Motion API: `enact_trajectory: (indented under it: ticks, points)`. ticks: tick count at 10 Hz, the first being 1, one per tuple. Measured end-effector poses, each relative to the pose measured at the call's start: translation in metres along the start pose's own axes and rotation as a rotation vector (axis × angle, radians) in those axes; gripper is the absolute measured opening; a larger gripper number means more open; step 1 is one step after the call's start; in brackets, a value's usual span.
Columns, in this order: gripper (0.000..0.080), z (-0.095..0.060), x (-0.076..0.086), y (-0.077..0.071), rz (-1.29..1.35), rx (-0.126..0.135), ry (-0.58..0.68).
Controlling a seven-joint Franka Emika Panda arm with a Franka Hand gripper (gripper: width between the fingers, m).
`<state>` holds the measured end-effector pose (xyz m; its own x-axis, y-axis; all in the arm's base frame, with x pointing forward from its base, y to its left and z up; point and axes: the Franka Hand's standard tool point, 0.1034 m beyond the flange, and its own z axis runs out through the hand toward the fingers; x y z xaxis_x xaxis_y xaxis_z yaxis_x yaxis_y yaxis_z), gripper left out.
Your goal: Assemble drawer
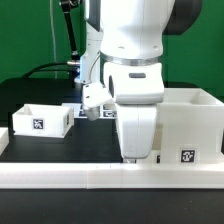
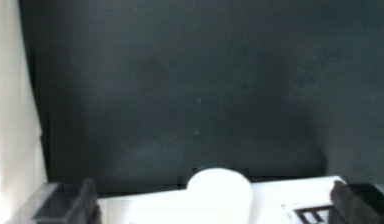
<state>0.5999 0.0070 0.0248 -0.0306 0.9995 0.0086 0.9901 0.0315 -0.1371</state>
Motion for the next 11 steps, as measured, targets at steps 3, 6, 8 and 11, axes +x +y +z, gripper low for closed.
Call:
enact_trajectory:
  ticks: [3,6,8,11]
  points:
    - [0.0649,-0.004,0.005,0.002,-0.007,0.035,-0.011]
    - [0.0649,-0.008,0.003,0.004,-0.021,0.087,-0.047]
    - [0.0649,-0.007,0.000,0.003,-0.014,0.082,-0.047]
    - [0.0649,-0.009,-0.008,-0.002,-0.014,0.063,-0.045]
